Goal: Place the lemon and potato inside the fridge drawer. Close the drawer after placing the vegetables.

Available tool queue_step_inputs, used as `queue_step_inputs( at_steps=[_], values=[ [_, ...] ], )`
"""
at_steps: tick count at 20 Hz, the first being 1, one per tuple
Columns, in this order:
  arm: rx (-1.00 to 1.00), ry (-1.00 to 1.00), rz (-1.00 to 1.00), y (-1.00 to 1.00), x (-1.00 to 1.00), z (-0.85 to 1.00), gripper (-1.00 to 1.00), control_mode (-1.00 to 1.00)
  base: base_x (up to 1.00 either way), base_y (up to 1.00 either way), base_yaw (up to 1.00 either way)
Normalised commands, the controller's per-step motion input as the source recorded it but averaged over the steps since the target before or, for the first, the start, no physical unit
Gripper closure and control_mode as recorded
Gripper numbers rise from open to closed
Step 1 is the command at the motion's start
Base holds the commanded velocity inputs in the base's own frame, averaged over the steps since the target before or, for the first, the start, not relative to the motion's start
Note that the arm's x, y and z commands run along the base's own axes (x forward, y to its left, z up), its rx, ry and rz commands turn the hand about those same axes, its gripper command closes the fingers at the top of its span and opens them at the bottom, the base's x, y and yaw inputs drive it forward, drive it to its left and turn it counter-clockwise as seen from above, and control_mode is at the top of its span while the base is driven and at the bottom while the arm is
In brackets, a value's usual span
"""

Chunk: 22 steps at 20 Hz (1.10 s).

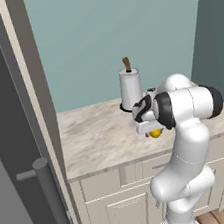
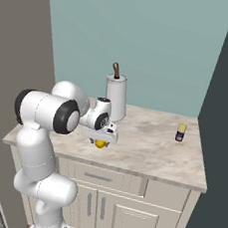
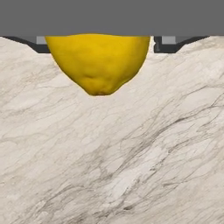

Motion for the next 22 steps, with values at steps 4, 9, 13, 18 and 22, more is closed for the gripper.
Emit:
queue_step_inputs(
  at_steps=[4,9,13,18,22],
  values=[
    [0.00,-0.01,0.00,0.00,-0.38,-0.13,1.00,-1.00,0.00,0.00,0.00],
    [0.00,-0.11,0.00,0.00,-0.47,0.25,1.00,-1.00,0.00,0.00,0.00],
    [0.00,-0.20,0.00,0.01,-0.42,0.88,1.00,-1.00,0.00,0.00,0.00],
    [0.00,-0.15,0.00,0.03,-0.50,1.00,1.00,-1.00,0.00,0.00,0.00],
    [0.00,-0.11,0.00,0.05,-0.63,0.99,1.00,-1.00,0.00,0.00,0.00]
  ],
)
